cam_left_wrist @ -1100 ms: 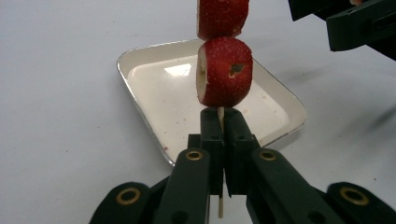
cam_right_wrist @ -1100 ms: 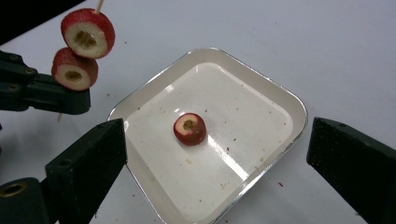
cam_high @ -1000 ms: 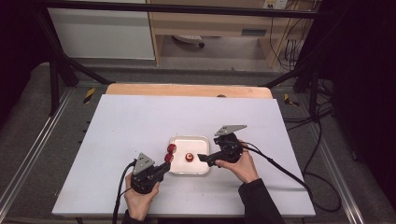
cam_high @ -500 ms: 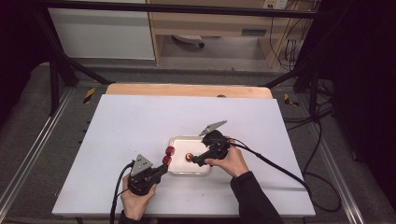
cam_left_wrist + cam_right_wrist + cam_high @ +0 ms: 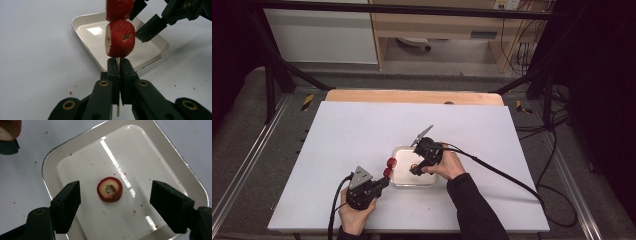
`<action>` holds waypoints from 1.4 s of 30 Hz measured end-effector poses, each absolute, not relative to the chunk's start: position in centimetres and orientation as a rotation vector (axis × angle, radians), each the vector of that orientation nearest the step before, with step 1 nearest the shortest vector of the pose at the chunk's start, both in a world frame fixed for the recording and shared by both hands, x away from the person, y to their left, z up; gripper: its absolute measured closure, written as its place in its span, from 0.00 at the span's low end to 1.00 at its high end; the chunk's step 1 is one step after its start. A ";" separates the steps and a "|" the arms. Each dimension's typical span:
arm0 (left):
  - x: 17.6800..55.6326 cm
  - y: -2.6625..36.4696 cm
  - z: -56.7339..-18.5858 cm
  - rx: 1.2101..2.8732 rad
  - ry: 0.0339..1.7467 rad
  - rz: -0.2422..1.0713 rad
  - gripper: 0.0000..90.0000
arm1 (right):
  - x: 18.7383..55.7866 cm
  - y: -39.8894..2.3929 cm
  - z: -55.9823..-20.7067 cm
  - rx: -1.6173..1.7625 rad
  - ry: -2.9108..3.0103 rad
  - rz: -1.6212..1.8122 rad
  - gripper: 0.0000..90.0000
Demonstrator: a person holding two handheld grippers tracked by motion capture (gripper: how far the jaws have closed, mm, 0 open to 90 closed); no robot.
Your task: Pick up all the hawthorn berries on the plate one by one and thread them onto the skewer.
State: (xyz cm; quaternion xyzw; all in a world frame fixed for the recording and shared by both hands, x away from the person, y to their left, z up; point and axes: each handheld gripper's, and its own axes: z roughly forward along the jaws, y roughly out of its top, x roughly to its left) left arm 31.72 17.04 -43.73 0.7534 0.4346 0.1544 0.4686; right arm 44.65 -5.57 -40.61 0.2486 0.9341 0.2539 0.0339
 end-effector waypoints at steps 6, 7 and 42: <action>31.7 17.0 -43.8 1.847 1.066 0.374 0.98 | 45.0 -4.9 -41.1 0.671 2.912 0.713 0.39; 31.7 17.0 -43.8 1.849 1.064 0.376 0.98 | 45.0 -4.8 -41.2 0.658 2.920 0.702 0.40; 31.5 16.9 -43.7 1.818 1.061 0.363 0.98 | 45.3 -5.1 -39.5 0.822 2.887 0.892 0.68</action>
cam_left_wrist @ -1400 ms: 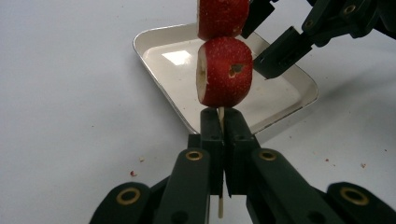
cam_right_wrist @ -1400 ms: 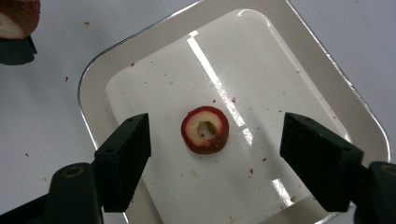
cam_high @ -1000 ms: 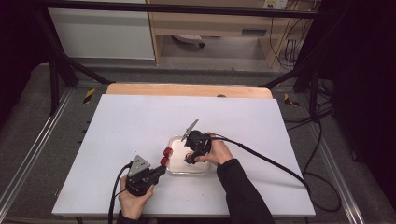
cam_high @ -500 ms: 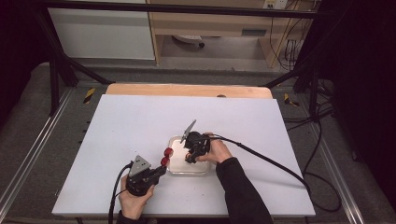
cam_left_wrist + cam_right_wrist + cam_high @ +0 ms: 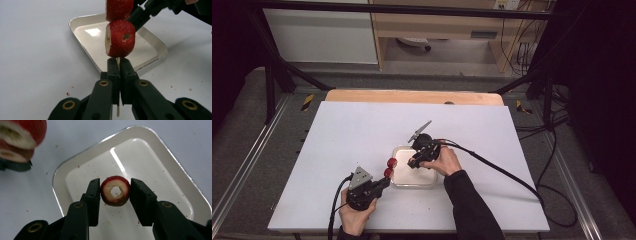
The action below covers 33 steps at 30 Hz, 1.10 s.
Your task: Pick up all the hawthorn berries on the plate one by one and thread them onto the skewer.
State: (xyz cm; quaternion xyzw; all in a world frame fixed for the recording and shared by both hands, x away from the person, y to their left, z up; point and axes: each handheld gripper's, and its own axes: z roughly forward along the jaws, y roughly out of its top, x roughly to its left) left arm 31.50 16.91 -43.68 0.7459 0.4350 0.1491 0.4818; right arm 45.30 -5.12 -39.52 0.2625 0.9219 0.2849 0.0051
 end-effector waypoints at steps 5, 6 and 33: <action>31.3 16.7 -43.6 1.799 1.057 0.358 0.98 | 44.9 -6.5 -38.2 1.049 2.780 1.099 0.68; 31.3 16.6 -43.6 1.797 1.056 0.356 0.98 | 44.8 -6.9 -38.0 1.091 2.754 1.147 0.68; 29.8 11.8 -44.2 1.763 0.993 0.343 0.98 | 41.5 -12.3 -37.8 1.634 2.035 2.021 0.68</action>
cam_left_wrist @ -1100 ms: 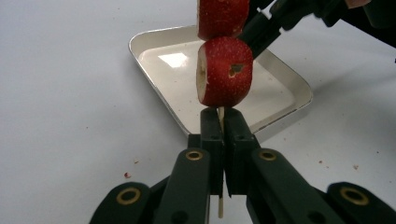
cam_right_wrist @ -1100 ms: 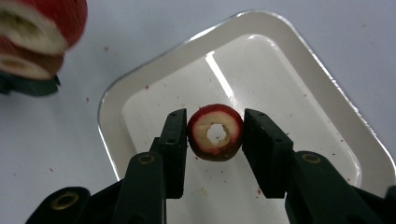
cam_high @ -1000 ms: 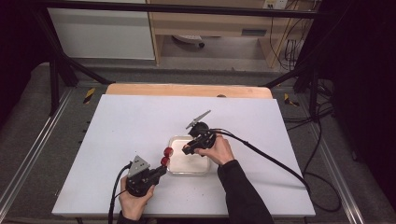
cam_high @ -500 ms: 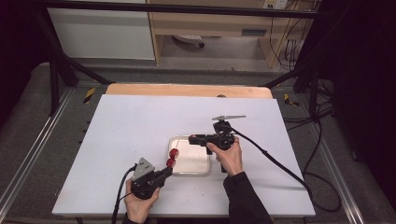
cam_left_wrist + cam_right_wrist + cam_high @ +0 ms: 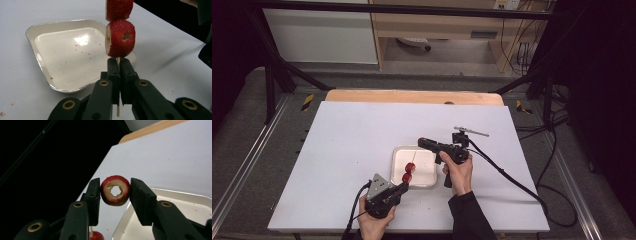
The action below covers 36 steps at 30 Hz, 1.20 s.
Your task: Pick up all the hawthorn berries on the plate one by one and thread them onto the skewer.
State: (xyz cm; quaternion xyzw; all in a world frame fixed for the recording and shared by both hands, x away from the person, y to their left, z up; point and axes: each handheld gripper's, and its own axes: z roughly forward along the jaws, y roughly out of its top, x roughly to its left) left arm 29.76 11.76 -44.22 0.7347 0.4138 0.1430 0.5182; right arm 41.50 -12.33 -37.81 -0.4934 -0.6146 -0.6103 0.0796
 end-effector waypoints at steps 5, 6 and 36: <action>29.8 10.8 -44.5 1.754 0.993 0.346 0.98 | 41.3 -12.4 -37.5 -1.488 -1.781 -1.867 0.68; 29.8 10.7 -44.6 1.752 0.994 0.345 0.98 | 41.3 -12.4 -37.4 -1.486 -1.766 -1.875 0.68; 30.7 9.2 -44.3 1.621 1.037 0.322 0.98 | 40.8 -12.2 -37.2 -1.444 -1.670 -1.942 0.68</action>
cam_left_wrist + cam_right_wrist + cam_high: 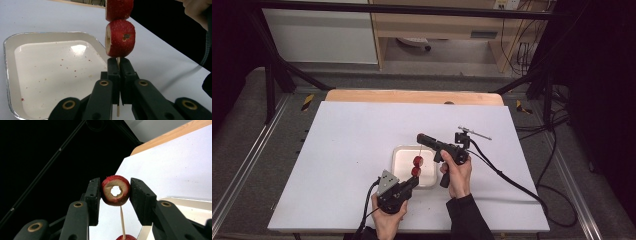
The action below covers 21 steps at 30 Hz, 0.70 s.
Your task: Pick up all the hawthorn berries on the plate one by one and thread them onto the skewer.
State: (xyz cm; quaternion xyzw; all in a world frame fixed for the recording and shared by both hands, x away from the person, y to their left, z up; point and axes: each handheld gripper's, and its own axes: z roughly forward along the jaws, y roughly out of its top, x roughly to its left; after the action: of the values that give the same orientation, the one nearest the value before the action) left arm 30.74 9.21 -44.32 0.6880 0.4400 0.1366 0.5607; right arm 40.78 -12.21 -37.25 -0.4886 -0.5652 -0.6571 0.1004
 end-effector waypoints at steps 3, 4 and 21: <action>30.7 9.1 -44.3 1.614 1.035 0.324 0.98 | 40.8 -12.2 -37.3 -1.445 -1.663 -1.943 0.68; 30.7 9.1 -44.3 1.610 1.038 0.323 0.98 | 40.8 -12.1 -37.3 -1.446 -1.660 -1.945 0.68; 30.1 7.9 -44.1 1.515 1.117 0.297 0.98 | 40.3 -11.7 -37.7 -1.452 -1.622 -1.988 0.69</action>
State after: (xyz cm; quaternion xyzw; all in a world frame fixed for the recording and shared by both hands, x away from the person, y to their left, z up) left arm 30.15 7.89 -44.09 0.6480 0.4777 0.1271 0.5794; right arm 40.28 -11.70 -37.70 -0.4903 -0.5476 -0.6711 0.0969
